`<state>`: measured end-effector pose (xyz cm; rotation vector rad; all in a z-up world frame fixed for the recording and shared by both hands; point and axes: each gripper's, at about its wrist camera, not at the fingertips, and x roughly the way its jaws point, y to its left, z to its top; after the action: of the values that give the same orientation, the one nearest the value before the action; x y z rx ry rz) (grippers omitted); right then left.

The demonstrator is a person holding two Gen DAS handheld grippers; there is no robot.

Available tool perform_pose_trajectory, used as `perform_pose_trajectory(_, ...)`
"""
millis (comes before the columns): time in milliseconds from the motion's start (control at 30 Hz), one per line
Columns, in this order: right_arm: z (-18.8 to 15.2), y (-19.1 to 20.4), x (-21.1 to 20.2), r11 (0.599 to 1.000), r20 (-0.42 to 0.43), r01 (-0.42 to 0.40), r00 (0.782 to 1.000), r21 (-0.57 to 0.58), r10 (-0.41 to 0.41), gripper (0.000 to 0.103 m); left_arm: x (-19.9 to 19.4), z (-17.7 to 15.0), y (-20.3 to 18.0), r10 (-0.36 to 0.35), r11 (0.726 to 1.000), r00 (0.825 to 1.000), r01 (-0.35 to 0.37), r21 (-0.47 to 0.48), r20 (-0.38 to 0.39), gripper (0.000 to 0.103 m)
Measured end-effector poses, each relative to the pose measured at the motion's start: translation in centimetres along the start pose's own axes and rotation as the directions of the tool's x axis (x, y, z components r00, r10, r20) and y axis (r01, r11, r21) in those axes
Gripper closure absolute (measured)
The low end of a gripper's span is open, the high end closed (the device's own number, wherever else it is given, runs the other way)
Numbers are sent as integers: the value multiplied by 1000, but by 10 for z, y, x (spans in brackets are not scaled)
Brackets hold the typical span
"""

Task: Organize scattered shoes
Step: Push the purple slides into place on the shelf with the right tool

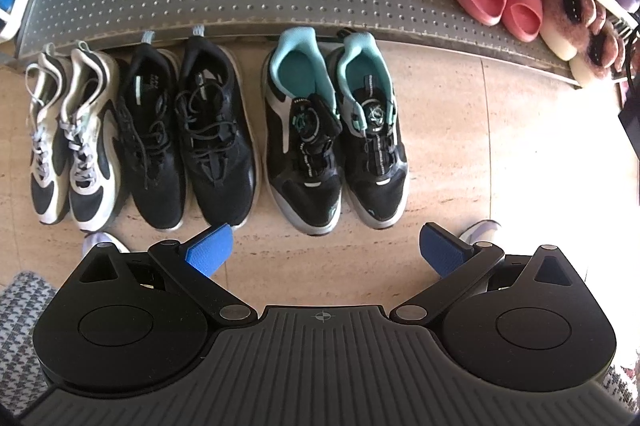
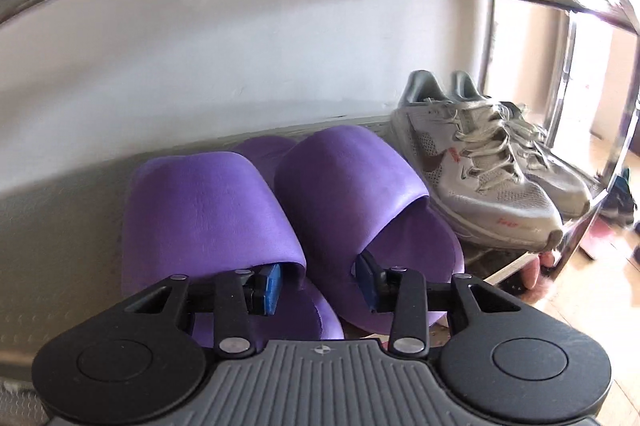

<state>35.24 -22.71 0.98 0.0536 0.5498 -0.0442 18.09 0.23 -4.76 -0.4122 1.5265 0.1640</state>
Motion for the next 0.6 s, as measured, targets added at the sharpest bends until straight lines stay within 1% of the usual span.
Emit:
perform_pose_trajectory(67,1,0,1,995,7,56,998,88,-57,70,1,1,0,-1,1000,1000,1,0,-2,1)
perform_pose_trajectory(167,2,0,3,981,8,100,995,163,-103,69,1,1,0,-2,1000,1000,2,3,-3,1)
perform_pose_trajectory(233,3,2,7,975,14,118,992,190,-123,66,0,1,3,-3,1000,1000,3,2,-3,1)
perform_pose_trajectory(267,2,4,7,976,15,118,992,181,-122,62,0,1,4,-3,1000,1000,3,2,-3,1)
perform_pose_trajectory(333,5,11,12,993,2,85,996,82,-85,40,-1,1,6,-2,1000,1000,2,-1,-3,1)
perform_pose_trajectory(367,7,12,12,996,-9,68,998,52,-68,37,-2,1,8,-2,1000,1000,2,-5,0,1)
perform_pose_trajectory(400,9,12,9,999,-23,44,999,3,-44,27,-4,1,9,-4,1000,1000,4,-11,4,1)
perform_pose_trajectory(467,11,6,-2,999,-38,-8,999,-38,7,25,-9,2,11,-12,1000,1000,12,-20,21,1)
perform_pose_trajectory(500,13,0,-12,998,-47,-30,998,-47,28,22,-12,2,10,-17,1000,999,17,-20,31,1)
perform_pose_trajectory(600,14,-10,-39,994,-69,-83,995,-65,79,21,-18,1,7,-32,999,998,33,-17,47,1)
